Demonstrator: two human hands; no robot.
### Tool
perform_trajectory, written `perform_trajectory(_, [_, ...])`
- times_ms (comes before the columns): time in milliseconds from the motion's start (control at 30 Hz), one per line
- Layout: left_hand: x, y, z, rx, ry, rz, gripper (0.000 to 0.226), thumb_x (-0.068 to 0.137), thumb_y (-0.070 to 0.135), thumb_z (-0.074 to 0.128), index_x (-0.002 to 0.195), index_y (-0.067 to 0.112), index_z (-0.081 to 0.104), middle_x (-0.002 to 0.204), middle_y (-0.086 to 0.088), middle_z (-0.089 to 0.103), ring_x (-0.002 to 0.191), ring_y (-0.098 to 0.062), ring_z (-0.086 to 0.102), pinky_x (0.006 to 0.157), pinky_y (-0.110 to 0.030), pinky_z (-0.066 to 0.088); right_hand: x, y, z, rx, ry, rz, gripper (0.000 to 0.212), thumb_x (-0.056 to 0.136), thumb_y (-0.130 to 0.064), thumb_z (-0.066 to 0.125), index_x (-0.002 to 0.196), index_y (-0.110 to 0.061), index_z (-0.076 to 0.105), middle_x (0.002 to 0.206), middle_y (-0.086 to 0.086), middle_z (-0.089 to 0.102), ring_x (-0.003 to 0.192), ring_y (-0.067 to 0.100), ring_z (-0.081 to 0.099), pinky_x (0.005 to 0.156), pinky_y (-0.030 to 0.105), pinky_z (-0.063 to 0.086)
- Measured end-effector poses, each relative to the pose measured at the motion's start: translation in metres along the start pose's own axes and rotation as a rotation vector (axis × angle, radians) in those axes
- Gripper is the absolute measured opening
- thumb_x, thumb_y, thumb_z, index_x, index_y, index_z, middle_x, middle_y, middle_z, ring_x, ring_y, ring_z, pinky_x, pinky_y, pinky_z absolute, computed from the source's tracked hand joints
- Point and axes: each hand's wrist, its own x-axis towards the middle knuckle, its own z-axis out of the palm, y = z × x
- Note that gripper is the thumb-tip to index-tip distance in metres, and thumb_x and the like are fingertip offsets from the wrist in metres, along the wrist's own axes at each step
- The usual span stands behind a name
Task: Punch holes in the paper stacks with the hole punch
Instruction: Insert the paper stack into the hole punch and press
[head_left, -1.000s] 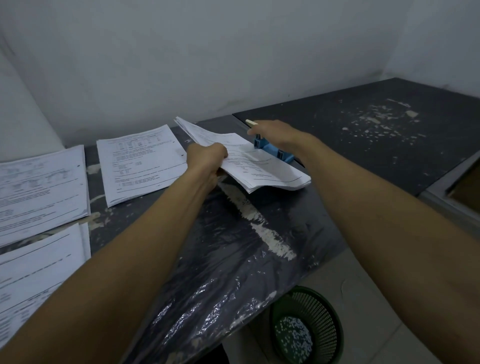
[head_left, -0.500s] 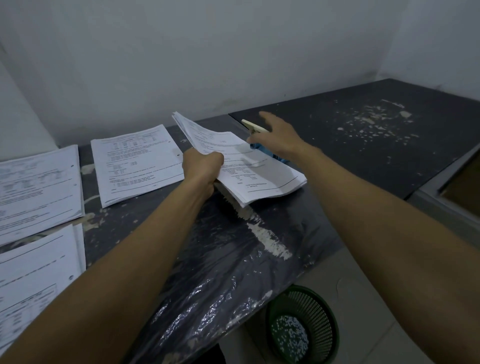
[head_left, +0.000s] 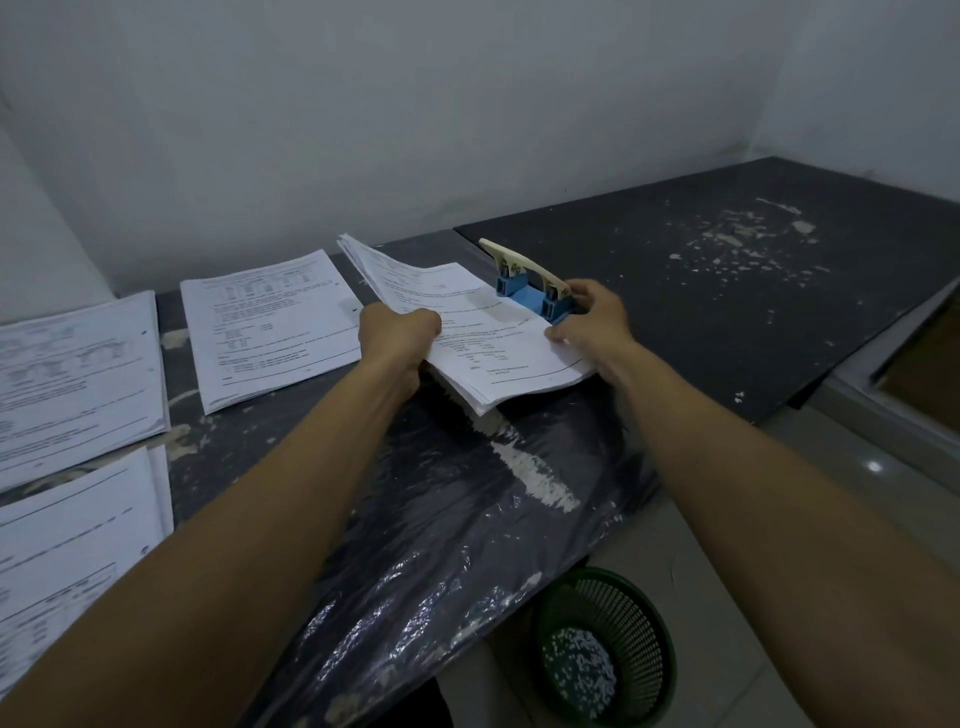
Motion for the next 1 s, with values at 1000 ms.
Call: perform_trajectory(1000, [0.002,-0.031,0.002,-0.061,-0.06,0.029,0.029,0.081,-0.005,0.063,0.102,0.015,0.064,0.093,0.005,0.069,0.088,-0.02,0.069,0.061,-0.027,0.059,0.013,-0.117,0.022,-0.294,-0.22,-0.306,0.042,0.1,-0.029,0.038,0.116,0.004,0.059,0.12,0.02,0.062,0.107,0.031,0.058,0.092,0.042,0.046])
